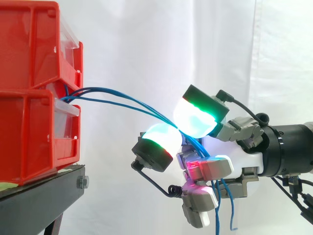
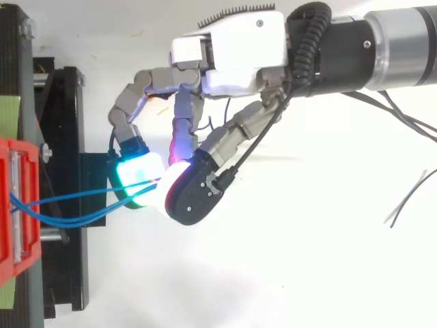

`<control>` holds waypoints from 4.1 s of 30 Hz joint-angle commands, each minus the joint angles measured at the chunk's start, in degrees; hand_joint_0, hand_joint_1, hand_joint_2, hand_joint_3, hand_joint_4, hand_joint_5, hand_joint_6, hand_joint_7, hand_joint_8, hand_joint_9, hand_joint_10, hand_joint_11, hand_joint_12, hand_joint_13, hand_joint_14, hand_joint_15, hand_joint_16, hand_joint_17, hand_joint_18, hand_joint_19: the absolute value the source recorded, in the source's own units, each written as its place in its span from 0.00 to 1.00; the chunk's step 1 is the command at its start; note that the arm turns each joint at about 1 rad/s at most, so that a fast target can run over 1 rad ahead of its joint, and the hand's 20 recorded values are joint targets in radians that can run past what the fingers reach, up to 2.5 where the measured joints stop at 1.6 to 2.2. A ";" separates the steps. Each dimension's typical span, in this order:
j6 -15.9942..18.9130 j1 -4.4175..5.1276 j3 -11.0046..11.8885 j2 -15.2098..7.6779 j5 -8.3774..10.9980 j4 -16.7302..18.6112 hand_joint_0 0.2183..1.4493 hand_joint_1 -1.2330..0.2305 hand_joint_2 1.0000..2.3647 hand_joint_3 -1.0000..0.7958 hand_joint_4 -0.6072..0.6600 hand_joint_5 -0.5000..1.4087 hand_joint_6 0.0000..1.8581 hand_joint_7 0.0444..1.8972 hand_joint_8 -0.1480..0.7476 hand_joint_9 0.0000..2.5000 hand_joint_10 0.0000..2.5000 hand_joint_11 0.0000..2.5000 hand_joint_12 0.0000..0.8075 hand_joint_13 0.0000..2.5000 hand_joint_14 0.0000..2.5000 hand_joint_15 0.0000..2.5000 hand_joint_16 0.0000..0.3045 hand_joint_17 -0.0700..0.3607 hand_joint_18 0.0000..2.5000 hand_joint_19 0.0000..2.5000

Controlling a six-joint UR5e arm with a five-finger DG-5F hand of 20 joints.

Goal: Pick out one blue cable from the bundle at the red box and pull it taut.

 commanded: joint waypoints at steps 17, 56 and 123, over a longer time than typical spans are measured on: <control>0.00 -0.02 0.00 0.00 -0.01 0.08 0.23 0.19 0.00 0.28 0.28 0.24 0.50 0.52 0.37 0.58 0.01 0.34 0.40 0.48 0.01 0.30 0.15 0.41 0.39 0.25; 0.00 -0.02 -0.09 0.00 -0.01 0.17 0.41 0.20 0.00 0.28 0.36 0.23 0.51 0.51 0.43 0.55 0.01 0.36 0.41 0.46 0.01 0.30 0.15 0.40 0.37 0.25; 0.00 -0.11 -0.09 0.00 -0.98 0.25 0.28 0.29 0.01 0.41 0.33 0.25 0.45 0.53 0.37 0.63 0.01 0.34 0.39 0.49 0.01 0.30 0.15 0.41 0.37 0.27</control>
